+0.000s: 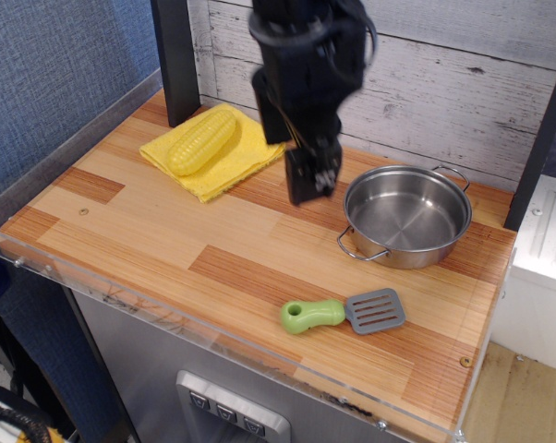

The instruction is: Move spatula from front left to front right corner of shelf.

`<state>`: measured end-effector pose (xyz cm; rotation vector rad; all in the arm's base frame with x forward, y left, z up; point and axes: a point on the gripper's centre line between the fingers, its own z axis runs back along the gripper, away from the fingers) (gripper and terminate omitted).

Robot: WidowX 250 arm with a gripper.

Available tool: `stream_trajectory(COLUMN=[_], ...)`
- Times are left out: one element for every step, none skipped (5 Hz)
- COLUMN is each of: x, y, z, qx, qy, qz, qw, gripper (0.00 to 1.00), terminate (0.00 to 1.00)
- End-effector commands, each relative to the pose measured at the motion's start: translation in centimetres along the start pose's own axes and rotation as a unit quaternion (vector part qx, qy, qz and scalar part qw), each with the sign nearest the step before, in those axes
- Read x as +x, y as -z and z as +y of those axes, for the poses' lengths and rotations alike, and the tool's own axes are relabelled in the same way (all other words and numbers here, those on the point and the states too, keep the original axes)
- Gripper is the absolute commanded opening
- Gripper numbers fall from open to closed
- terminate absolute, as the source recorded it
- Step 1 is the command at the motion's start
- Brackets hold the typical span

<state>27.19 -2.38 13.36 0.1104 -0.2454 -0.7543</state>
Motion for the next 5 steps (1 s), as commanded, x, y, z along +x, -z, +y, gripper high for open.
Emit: stream_trajectory(x=[-2.07,-2.07,-2.07,-2.07,-2.07], y=[-5.75,-5.75,-5.75,-5.75,-5.75], z=[0.70,0.70,0.70,0.70,0.70], qx=[0.055,0.055,0.055,0.055,0.055], qy=[-0.061,-0.061,-0.061,-0.061,-0.061], qz=[-0.046,-0.046,-0.046,-0.046,-0.046], qw=[0.9955,0.9955,0.9955,0.9955,0.9955], gripper=[1.00,1.00,1.00,1.00,1.00], terminate=[0.00,0.00,0.00,0.00,1.00])
